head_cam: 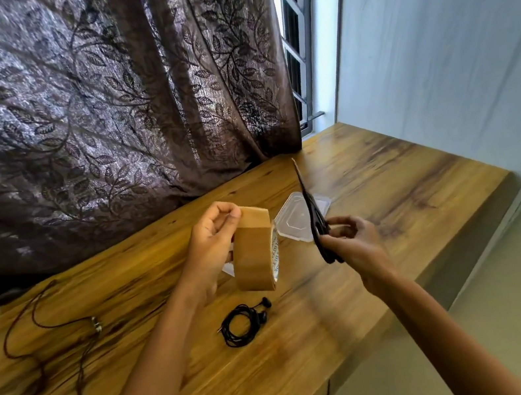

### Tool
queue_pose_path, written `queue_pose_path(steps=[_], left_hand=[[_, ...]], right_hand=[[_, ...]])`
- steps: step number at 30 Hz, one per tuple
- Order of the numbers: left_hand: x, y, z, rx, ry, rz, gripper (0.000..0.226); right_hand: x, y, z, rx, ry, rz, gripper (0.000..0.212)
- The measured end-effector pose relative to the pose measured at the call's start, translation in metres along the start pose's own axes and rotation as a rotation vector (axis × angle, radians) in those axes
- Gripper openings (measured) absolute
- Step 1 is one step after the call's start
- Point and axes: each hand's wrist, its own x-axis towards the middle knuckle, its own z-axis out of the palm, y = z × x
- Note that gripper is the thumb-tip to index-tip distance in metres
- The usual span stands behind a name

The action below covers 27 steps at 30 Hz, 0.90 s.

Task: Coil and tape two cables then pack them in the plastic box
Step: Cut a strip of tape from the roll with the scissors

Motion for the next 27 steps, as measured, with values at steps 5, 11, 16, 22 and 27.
queue_pose_path(steps=[5,11,16,22,27], left_hand=[[0.011,0.018,-0.011,-0.02,-0.005,0.014,0.016],[0.019,0.041,-0.028,-0.07,0.034,0.036,0.019],[0.02,0.052,-0.04,-0.053,0.056,0.042,0.019],[0.016,0.057,-0.046,-0.027,0.005,0.015,0.019],[0.013,0.056,-0.045,-0.01,-0.034,-0.012,0.017]], right_hand=[[-0.005,-0.047,0.001,-0.075,-0.204,-0.308,0.041],[0.009,-0.069,-0.016,-0.248,-0.305,-0.452,0.057],[0.015,-0.08,-0.033,-0.474,-0.415,-0.524,0.056],[0.02,-0.086,-0.032,-0.556,-0.526,-0.543,0.055],[0.023,-0.095,-0.024,-0.653,-0.536,-0.589,0.058]])
